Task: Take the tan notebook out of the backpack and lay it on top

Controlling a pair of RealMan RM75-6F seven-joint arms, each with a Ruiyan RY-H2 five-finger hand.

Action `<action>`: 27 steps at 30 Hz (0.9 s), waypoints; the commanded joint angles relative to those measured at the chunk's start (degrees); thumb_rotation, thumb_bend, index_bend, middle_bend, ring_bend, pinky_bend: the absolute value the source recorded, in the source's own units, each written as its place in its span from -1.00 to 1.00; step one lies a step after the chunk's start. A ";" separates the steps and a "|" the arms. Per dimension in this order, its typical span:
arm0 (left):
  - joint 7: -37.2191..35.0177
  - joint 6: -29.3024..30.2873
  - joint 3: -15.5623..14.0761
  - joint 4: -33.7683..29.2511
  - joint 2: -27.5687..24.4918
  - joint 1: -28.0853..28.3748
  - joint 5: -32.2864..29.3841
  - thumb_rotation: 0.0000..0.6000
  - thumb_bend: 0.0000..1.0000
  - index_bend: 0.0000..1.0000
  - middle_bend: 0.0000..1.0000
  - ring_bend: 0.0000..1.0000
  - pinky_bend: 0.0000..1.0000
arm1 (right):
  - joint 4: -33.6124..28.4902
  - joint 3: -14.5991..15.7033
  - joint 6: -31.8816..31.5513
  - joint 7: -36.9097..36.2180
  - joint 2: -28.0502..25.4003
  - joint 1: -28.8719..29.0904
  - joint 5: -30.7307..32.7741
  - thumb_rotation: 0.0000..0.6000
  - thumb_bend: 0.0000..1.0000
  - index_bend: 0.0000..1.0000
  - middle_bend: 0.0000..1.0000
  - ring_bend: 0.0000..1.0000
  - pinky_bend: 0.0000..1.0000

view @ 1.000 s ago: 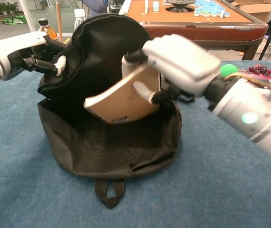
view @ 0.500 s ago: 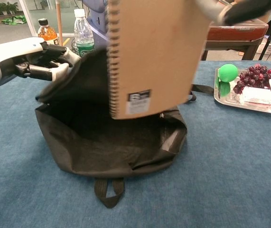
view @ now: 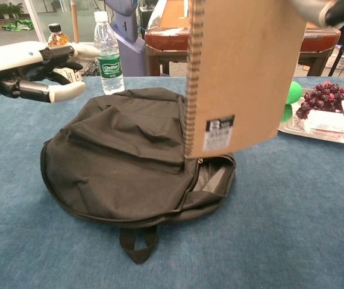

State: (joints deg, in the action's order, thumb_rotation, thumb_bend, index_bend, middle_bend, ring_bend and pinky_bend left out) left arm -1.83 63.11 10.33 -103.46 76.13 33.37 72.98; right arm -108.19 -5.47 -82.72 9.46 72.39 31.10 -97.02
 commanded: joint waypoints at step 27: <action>-1.16 4.45 0.43 1.43 -5.41 -4.66 -1.37 0.25 -0.31 -1.00 -1.00 -0.98 -0.70 | 14.65 -9.55 16.29 8.89 9.01 9.09 29.27 1.00 0.02 -1.00 -1.00 -1.00 -0.99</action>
State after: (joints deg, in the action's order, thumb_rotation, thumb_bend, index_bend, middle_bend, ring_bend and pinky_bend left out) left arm -2.92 67.46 10.79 -102.15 70.82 28.80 71.53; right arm -93.16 -14.92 -63.65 19.00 82.00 41.64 -66.10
